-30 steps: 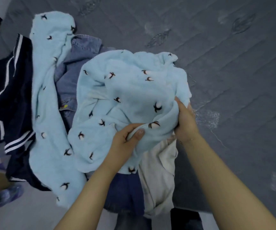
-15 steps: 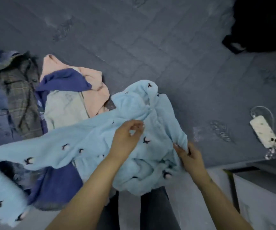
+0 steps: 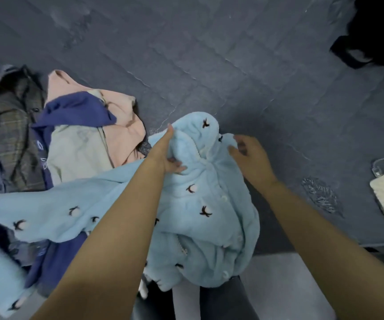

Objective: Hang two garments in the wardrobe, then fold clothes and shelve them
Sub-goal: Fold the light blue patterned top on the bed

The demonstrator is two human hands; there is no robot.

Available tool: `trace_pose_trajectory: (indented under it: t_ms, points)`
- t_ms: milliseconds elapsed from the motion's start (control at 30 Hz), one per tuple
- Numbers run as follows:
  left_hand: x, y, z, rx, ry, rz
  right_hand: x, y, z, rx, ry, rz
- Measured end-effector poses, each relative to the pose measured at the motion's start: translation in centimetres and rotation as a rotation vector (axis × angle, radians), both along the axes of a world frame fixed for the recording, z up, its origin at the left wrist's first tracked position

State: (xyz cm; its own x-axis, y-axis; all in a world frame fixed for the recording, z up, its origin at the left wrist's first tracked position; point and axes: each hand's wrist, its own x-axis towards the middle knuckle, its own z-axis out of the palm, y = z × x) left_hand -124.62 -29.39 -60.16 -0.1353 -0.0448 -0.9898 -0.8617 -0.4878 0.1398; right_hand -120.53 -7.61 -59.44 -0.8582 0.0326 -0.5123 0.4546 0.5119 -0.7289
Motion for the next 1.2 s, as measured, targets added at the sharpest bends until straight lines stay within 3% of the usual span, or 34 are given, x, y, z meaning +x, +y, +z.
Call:
trace_pose_trajectory:
  t_ms: [133,233,367,467,633,800,867,933,967,1067,1200]
  points:
    - [-1.8,0.6,-1.0,0.022,-0.154,0.003,-6.4,-3.7,-2.4,0.028,-0.071,0.095]
    - [-2.0,1.0,-2.1,-0.034,-0.06,0.042,-7.4,-5.7,-3.7,0.018,-0.163,0.108]
    - [0.5,-0.4,-2.6,-0.095,0.032,0.137,-5.7,-5.5,-3.1,-0.158,-0.12,-0.194]
    - [4.7,-2.1,-0.6,0.022,0.146,0.164,-3.9,-3.7,-2.0,-0.351,-0.331,-0.527]
    - [9.9,-4.6,4.9,0.281,0.353,0.192,-1.7,-1.3,1.1,-0.754,-0.507,-0.651]
    - [10.2,-5.5,8.3,0.411,0.507,0.532,-2.5,-1.5,3.1,-0.987,-0.574,-0.826]
    - [8.9,-5.6,8.1,0.412,0.507,0.768,-2.8,-3.0,3.2,-1.047,-0.575,-0.798]
    - [7.8,-5.7,7.0,0.299,0.432,0.879,-3.1,-4.4,2.8,-0.95,-0.517,-0.651]
    - [7.7,-5.7,6.1,0.182,0.395,0.826,-3.2,-4.9,2.6,-0.867,-0.489,-0.54]
    - [9.1,-5.7,4.1,-0.252,0.319,0.38,-3.3,-5.0,1.2,-0.672,-0.485,-0.151]
    - [11.0,-7.3,2.1,-0.495,0.304,-0.051,-3.8,-4.0,-0.6,-0.414,-0.325,-0.043]
